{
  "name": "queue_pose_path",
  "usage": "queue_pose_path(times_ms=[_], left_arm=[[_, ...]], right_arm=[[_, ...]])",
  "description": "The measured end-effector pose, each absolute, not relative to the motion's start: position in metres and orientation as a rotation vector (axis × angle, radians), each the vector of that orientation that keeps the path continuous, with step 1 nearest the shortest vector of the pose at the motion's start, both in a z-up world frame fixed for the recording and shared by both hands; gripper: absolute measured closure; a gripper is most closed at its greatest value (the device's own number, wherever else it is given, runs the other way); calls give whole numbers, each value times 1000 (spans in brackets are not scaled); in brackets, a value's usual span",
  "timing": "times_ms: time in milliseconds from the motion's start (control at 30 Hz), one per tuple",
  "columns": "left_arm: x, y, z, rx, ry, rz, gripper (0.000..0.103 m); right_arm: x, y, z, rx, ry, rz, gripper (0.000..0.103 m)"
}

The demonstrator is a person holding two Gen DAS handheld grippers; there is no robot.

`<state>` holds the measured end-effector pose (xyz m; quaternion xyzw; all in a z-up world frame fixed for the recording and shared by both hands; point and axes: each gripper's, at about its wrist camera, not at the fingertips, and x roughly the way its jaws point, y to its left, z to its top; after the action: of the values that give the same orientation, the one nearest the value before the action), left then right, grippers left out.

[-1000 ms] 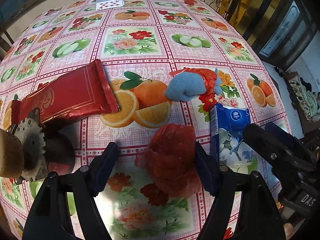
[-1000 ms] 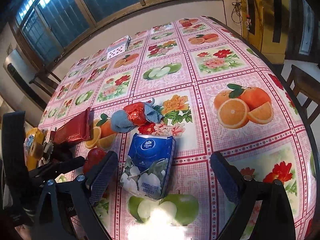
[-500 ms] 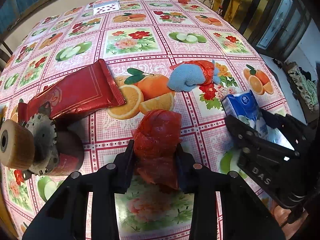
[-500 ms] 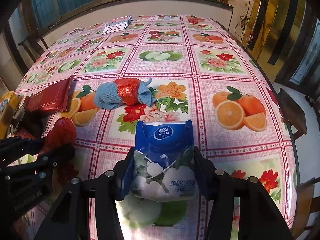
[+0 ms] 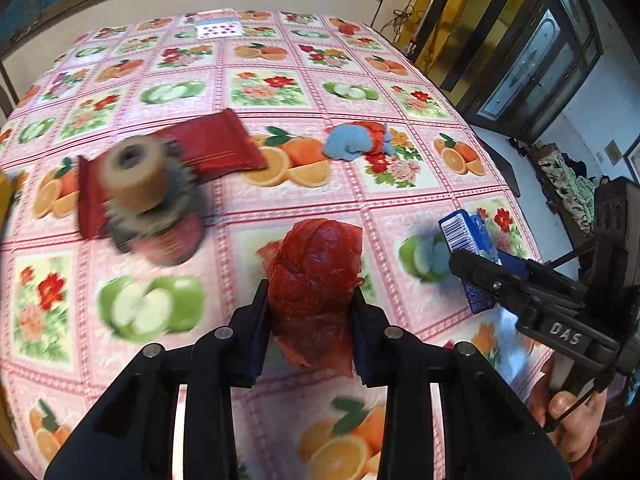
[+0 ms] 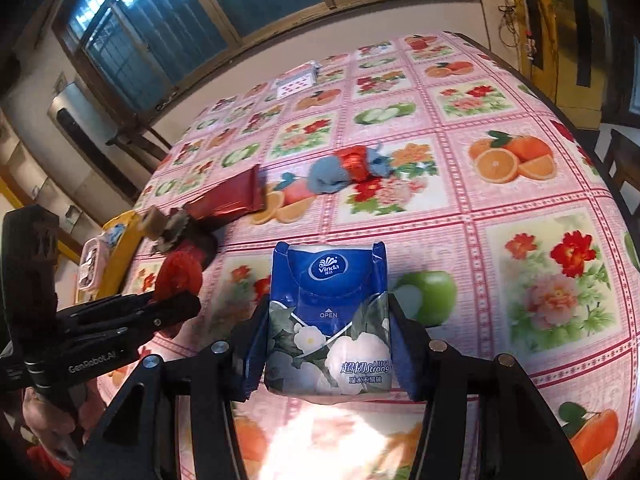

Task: Organize soft objects
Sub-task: 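Carry both items into the box and open both tools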

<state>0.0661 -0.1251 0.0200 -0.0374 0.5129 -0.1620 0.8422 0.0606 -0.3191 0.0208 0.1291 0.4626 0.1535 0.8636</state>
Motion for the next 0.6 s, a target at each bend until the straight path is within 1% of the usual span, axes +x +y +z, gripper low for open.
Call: queue_pose_path(times_ms=[267, 600], left_arm=[[45, -33, 24, -111, 1018, -131, 71], [13, 115, 59, -213, 903, 73, 71]], right_arm=[[47, -207, 61, 169, 920, 552, 48], [69, -20, 80, 75, 944, 832, 48]])
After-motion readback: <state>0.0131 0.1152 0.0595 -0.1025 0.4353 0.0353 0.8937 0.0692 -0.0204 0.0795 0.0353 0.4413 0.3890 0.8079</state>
